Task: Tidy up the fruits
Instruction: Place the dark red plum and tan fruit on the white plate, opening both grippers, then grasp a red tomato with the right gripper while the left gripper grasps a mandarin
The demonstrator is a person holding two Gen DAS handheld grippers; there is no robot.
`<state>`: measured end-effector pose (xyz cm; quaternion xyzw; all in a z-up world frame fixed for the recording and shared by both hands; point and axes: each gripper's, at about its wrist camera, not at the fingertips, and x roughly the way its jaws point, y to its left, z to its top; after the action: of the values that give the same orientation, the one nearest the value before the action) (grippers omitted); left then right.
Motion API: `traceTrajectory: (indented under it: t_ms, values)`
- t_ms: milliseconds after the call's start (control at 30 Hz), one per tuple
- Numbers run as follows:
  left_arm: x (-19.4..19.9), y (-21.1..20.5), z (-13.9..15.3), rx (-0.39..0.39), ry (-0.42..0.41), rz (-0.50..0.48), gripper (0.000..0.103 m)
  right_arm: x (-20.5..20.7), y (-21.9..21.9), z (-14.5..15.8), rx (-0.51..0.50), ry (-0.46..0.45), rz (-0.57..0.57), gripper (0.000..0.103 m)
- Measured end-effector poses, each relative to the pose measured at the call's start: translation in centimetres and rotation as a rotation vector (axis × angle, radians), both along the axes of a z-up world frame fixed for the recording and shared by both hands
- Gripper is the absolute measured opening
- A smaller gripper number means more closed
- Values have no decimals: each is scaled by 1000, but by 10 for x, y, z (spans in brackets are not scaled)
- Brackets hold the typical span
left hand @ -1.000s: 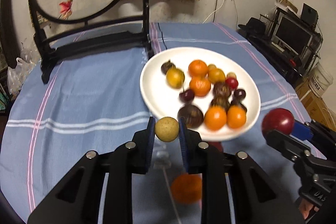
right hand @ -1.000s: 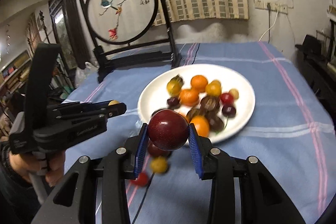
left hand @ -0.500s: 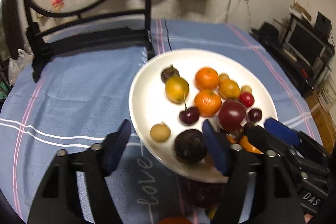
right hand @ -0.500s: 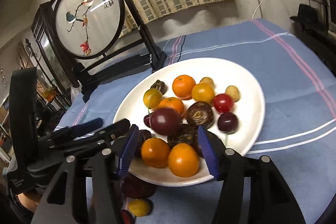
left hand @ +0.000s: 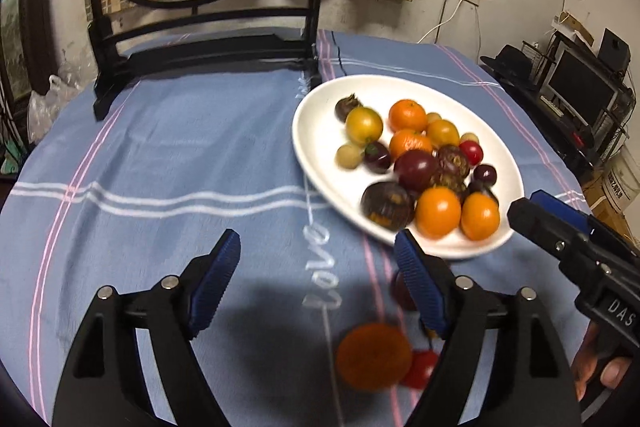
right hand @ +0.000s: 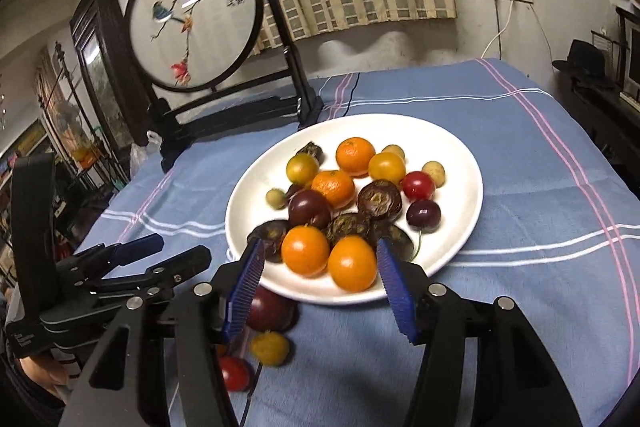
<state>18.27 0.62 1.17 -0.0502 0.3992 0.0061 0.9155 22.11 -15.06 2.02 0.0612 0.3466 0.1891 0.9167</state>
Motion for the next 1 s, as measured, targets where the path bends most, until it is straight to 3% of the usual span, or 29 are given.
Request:
traceTrajectory:
  t_ms: [133,433,600,700,800,1000]
  values:
    - [-15,4,-8,14,12,-5,78,-14,5,-5,-37,17,25,59]
    - [-33,21,-14,15,15,18,78,-68,39,-27,-107,95,221,57]
    - [-39,24,-17,-1,28,10,78,-74,62,-42,-196,125,236,55]
    - [-42,22,-16,2,21,-4,78,-68,76,-48,-231,150,237,49]
    - [-43,18,-15,9,16,-21,78,-67,83,-49,-264,132,213,31]
    - [-45,12,-15,11,12,-42,78,-70,64,-45,-193,147,199,30]
